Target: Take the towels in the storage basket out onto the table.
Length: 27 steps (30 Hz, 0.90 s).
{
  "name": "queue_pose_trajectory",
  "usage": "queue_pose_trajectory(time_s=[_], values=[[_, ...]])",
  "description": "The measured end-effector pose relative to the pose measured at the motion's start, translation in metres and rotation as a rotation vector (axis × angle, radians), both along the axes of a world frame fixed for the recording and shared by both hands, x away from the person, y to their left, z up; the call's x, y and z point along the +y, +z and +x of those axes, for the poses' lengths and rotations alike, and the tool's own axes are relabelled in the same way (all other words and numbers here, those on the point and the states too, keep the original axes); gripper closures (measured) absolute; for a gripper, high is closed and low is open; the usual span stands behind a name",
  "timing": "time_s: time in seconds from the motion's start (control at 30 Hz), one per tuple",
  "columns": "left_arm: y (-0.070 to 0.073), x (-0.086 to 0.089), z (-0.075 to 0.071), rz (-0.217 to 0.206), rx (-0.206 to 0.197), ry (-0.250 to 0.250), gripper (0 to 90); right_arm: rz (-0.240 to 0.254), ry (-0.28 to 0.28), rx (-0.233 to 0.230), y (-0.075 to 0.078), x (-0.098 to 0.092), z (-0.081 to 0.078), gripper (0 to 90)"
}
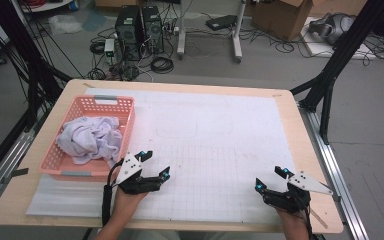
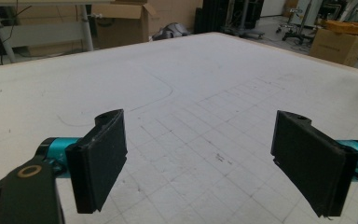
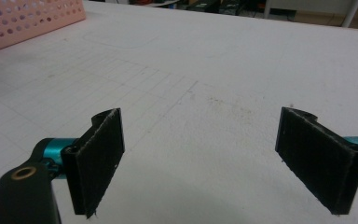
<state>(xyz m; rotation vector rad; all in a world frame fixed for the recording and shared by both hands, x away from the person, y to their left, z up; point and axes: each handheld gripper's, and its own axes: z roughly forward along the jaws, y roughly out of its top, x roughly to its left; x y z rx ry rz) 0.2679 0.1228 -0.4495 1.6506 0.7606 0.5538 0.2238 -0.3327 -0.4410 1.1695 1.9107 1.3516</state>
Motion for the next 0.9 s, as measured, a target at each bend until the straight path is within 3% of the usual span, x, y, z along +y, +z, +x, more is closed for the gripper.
queue_pose_trajectory(time_s=[0.6,0.9], values=[[0.0001,-0.0008,0.0004,0.004,0.002,-0.008,18.8,-0.011,0.013,0.008,-0.0014,0.0029,0.0061,13.9],[0.0045,-0.0037,0.0001,0.016,0.029,-0.024,19.7,-0.014,0.012,0.005,0.0005,0.0042,0.0011,13.9]])
